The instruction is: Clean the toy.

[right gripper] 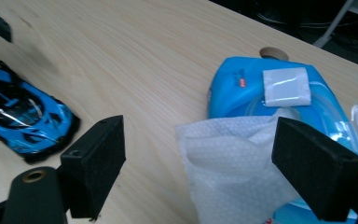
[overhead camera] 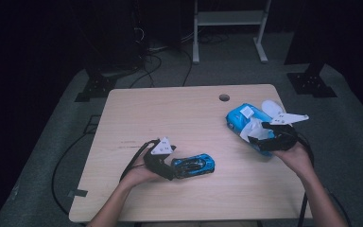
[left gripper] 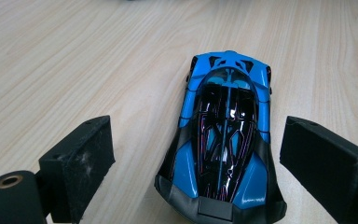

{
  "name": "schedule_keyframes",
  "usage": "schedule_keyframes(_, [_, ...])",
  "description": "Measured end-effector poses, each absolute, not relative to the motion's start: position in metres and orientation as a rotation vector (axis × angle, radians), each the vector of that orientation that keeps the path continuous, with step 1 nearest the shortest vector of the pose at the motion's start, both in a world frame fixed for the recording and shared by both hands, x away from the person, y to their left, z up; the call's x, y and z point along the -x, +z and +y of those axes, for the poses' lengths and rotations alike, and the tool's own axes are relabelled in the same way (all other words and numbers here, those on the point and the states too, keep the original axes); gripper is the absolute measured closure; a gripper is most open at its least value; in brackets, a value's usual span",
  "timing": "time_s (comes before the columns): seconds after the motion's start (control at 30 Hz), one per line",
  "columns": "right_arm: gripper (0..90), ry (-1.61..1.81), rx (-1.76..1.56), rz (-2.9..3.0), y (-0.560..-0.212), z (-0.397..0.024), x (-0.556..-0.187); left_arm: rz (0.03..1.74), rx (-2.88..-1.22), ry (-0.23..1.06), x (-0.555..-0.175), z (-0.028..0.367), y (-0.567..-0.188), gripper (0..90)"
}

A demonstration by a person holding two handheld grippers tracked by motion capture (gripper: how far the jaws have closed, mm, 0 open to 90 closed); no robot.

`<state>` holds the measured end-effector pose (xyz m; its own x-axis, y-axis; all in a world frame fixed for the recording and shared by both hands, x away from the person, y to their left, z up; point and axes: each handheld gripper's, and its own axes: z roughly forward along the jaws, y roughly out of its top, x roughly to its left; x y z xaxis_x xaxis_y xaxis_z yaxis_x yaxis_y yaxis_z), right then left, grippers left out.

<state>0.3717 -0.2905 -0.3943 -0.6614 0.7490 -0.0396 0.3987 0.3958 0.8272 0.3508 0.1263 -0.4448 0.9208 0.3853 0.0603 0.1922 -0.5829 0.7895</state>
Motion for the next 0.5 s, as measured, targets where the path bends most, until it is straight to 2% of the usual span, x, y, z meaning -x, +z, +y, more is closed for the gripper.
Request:
schedule_keyframes(0.13, [16.9,1.094,-1.018,2.245,-0.402,-0.292,-0.382,0.405,-2.201,0.293,-0.35,0.127,-0.446,9.2])
schedule_keyframes(0.33, [22.9,1.026,-1.046,2.223,-0.415,-0.291,-0.39,0.405,-2.205,0.297,-0.35,0.127,-0.447,9.2])
schedule_keyframes(0.37, [28.4,1.017,-1.057,2.221,-0.418,-0.291,-0.393,0.401,-2.21,0.294,-0.35,0.127,-0.448,9.2])
schedule_keyframes(0.47, [33.4,1.014,-1.063,2.212,-0.422,-0.292,-0.393,0.398,-2.216,0.3,-0.35,0.126,-0.449,9.2])
schedule_keyframes(0.5, [39.9,1.014,-1.066,2.215,-0.425,-0.292,-0.394,0.399,-2.212,0.301,-0.35,0.126,-0.449,9.2])
